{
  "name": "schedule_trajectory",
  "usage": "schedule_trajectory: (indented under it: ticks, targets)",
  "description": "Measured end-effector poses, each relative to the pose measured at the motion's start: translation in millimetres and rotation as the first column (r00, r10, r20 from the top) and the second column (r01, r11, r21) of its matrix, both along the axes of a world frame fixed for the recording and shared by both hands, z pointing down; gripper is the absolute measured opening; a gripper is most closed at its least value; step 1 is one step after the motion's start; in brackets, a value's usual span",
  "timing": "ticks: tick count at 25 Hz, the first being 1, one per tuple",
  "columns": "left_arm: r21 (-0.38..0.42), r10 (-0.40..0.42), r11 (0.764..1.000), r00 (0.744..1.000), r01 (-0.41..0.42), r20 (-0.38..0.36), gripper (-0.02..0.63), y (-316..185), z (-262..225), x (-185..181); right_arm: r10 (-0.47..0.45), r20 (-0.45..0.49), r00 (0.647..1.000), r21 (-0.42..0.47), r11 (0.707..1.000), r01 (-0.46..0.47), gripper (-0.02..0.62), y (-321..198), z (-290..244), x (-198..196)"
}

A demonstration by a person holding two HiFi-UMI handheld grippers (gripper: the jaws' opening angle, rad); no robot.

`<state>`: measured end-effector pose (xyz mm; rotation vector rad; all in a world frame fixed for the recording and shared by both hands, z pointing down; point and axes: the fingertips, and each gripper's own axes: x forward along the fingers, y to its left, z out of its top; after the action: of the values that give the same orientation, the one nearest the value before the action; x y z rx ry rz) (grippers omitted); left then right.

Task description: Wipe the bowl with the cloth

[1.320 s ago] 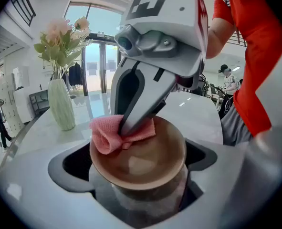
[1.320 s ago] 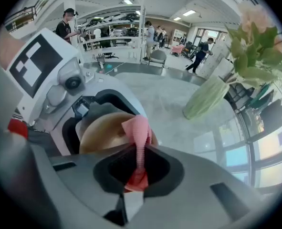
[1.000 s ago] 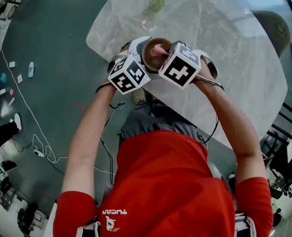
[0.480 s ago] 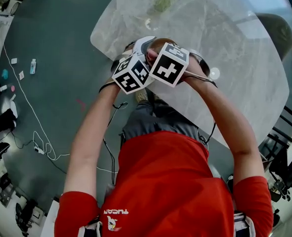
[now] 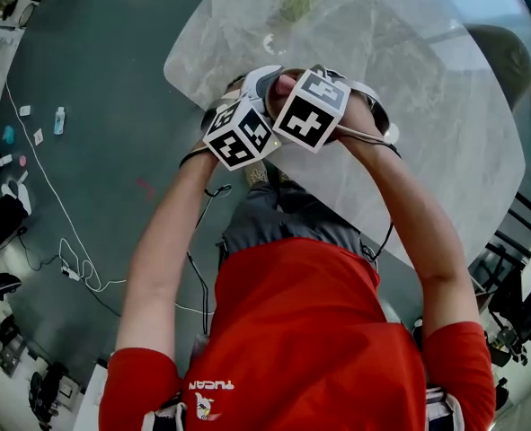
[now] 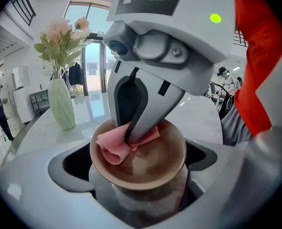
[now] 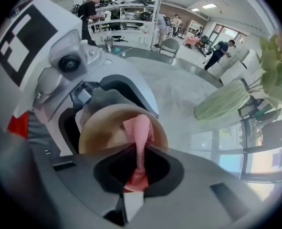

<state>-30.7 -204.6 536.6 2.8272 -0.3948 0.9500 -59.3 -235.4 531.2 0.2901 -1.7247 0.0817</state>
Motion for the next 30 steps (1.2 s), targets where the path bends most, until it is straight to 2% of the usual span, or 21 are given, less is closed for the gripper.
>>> schedule_trajectory:
  ticks: [6,10,23,30]
  targets:
    - [-0.001,0.002,1.0,1.0,-0.002,-0.001,0.581,0.8,-0.3,-0.3,-0.071,-0.014,0.997,-0.079,0.994,0.07,0.021,28.2,-2.0,2.4]
    - [0.0,0.001,1.0,1.0,-0.001,-0.001,0.581,0.8,-0.9,-0.2,-0.077,0.021,0.997,-0.101,0.992,0.078,0.021,35.2,-0.4,-10.0]
    - [-0.016,0.012,1.0,0.999,-0.013,-0.041,0.581,5.5,-5.4,3.4,0.003,0.122,0.993,-0.021,1.0,0.0,0.021,20.0,-10.6,-13.5]
    - [0.002,-0.009,1.0,0.998,0.01,-0.068,0.585,2.9,-9.8,2.7,0.011,0.167,0.986,-0.026,1.0,-0.006,0.021,24.0,-18.5,-11.0]
